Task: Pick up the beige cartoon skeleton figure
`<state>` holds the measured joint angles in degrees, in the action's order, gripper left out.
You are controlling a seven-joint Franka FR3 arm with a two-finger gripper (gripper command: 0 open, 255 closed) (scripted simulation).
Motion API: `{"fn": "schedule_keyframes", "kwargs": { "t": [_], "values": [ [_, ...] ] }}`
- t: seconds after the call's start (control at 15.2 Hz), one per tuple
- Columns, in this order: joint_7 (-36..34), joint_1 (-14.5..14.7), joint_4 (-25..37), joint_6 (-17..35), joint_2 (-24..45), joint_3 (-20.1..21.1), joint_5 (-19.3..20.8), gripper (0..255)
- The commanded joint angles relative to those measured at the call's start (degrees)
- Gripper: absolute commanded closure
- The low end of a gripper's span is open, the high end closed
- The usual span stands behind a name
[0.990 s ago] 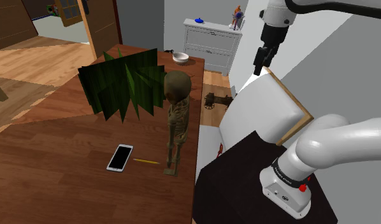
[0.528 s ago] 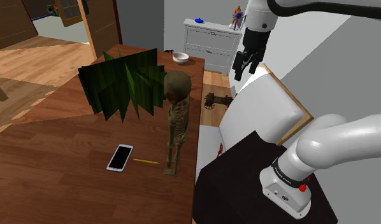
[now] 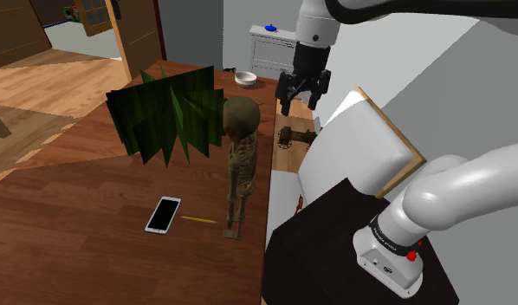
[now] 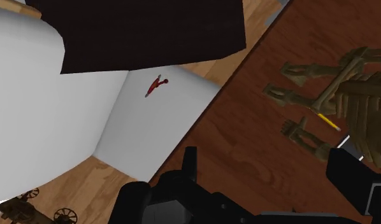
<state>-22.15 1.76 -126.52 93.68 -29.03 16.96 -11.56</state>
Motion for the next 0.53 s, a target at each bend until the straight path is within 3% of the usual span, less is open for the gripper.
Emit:
{"fn": "schedule_keyframes", "kwargs": {
  "t": [0.0, 0.46],
  "values": [
    [-4.13, -0.18, 2.25, 1.56, 3.17, 1.89, -1.25, 0],
    [-18.53, -0.44, 11.69, 6.8, 15.13, 8.25, -2.79, 0]
  ]
}}
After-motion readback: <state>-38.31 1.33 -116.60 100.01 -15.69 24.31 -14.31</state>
